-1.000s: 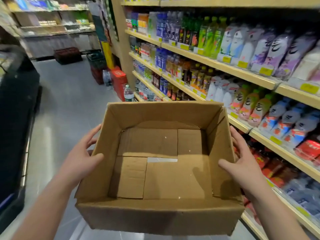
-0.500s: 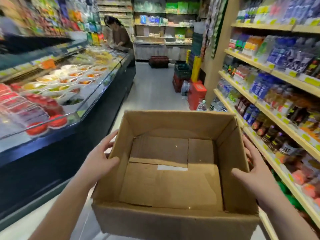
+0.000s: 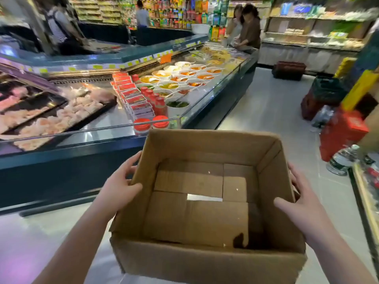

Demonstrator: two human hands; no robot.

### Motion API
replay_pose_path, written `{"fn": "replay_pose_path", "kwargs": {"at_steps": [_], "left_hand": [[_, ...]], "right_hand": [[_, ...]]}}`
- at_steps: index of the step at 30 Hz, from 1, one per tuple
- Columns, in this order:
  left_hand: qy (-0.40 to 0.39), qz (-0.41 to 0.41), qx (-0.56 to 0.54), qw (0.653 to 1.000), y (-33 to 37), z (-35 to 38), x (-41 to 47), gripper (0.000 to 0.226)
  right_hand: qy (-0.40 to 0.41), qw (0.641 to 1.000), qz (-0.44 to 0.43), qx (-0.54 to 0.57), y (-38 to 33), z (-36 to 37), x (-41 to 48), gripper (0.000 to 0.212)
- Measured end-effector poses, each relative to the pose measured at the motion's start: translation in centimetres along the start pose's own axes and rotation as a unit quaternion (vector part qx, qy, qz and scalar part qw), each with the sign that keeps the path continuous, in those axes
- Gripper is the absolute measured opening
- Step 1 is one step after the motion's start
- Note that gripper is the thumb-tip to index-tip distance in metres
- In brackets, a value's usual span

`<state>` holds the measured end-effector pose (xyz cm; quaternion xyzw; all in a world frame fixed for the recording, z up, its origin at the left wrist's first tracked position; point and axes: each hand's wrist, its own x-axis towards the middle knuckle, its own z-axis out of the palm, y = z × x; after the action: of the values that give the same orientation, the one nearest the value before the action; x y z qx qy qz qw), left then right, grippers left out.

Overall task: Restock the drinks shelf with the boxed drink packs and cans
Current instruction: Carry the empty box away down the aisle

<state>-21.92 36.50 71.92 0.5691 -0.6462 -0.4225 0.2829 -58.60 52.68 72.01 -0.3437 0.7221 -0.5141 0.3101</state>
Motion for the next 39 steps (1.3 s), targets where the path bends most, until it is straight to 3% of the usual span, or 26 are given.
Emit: {"fn": "replay_pose_path", "kwargs": {"at_steps": [9,18,30,39], "left_hand": [[0.101,-0.077,-0.022,0.992,-2.3,-6.6,1.6,0.073],[0.190,-0.117,-0.007,0.975,-9.9,-14.3,3.5,0.074],[0.151,-0.151,-0.015,0.977,-25.2,-27.3,13.5,0.074],[0.109,-0.210,-0.008,0.972,-39.6,-26.0,20.0,0.078]], "right_hand": [[-0.167,0.986,-0.004,0.016,-2.7,10.5,10.1,0.100],[-0.250,0.966,-0.030,-0.064,-5.6,23.6,13.6,0.094],[-0.219,0.966,0.034,-0.134,-3.6,44.8,13.7,0.087],[-0.204,0.962,0.099,-0.148,5.3,56.0,16.0,0.072]]}}
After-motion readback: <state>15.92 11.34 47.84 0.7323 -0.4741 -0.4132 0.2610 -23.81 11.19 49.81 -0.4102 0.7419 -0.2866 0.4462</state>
